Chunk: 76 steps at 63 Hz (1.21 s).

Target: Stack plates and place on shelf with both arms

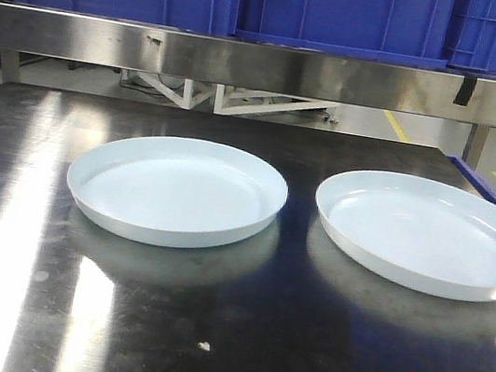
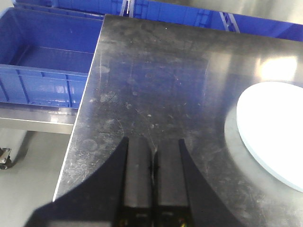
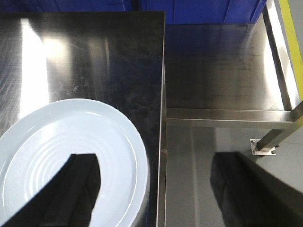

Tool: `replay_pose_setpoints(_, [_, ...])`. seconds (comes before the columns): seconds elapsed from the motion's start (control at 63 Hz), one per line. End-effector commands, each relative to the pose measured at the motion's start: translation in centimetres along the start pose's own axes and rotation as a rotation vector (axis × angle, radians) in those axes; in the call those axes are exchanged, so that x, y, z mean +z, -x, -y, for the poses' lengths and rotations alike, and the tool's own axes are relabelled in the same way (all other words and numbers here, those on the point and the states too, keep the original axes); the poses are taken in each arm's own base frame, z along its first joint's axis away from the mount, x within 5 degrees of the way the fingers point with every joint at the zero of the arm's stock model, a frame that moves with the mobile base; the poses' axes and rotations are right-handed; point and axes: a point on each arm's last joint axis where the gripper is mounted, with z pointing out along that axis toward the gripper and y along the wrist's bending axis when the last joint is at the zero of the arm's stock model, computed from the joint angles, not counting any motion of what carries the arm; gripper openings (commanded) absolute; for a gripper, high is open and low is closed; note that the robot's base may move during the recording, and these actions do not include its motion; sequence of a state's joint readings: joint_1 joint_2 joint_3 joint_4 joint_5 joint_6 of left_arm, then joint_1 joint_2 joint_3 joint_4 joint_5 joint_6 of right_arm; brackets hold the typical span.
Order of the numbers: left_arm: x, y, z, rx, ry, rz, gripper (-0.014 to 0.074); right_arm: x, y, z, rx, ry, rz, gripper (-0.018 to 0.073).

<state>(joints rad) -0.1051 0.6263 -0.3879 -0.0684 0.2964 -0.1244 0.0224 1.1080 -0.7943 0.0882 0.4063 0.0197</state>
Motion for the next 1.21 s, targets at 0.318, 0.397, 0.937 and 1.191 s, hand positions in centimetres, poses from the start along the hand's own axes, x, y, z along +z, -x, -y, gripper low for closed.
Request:
replay_pose_setpoints(0.318, [-0.4,1.6,0.4,-0.009,-0.025,0.105,0.0088,-0.9,1.4,-0.1,-0.006,0.004,0.066,0.0075])
replay_pose_setpoints(0.397, [-0.4,1.6,0.4,-0.009,-0.025,0.105,0.0088,-0.9,1.4,-0.1,-0.006,0.004,0.059,0.0076])
replay_pose_setpoints(0.937, [-0.3,1.6,0.4,-0.009,-0.024,0.100,0.0088,-0.9,0.7,-0.5,0.070,0.042,-0.019,0.0559])
replay_pose_setpoints(1.191, [-0.3,1.6,0.4,-0.009,-0.024,0.100,0.0088,0.9,0.7,-0.3,0.075,0.032,-0.028,0.0526])
